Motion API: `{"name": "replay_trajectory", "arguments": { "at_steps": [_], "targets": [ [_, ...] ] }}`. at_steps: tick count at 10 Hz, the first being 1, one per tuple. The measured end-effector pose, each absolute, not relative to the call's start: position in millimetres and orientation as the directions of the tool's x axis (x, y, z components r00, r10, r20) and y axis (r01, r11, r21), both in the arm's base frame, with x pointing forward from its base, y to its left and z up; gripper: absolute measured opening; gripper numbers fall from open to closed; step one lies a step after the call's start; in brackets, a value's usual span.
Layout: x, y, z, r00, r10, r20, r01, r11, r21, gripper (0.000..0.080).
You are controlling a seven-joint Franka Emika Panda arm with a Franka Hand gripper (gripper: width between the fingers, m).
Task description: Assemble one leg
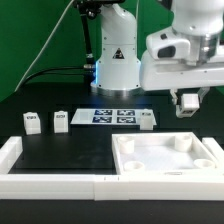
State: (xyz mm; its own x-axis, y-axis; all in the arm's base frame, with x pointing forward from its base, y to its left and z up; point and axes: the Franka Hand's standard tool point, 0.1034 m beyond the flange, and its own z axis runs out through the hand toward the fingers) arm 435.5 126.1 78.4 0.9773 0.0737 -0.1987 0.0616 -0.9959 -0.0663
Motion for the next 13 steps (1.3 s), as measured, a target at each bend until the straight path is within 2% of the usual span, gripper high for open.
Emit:
{"name": "replay_trajectory", "arguments": {
  "at_steps": [2,4,6,7,9,11,13],
  "targets": [
    [449,113,89.4,0.993,0.119,-0.028,0.117,-0.990,-0.073,0.0290],
    [463,116,100.3,0.979,0.114,0.168,0.127,-0.989,-0.070,0.0290],
    [462,114,98.3,0.952,0.107,0.288,0.131,-0.989,-0.067,0.0290],
    [461,113,97.1,0.957,0.112,0.269,0.134,-0.989,-0.065,0.0290],
    [479,112,109.9,0.949,0.131,0.287,0.153,-0.986,-0.059,0.0290],
    [518,103,120.6,0.932,0.164,0.324,0.188,-0.981,-0.045,0.0290],
    [554,101,123.9,0.930,0.172,0.325,0.198,-0.979,-0.049,0.0290]
  ]
}}
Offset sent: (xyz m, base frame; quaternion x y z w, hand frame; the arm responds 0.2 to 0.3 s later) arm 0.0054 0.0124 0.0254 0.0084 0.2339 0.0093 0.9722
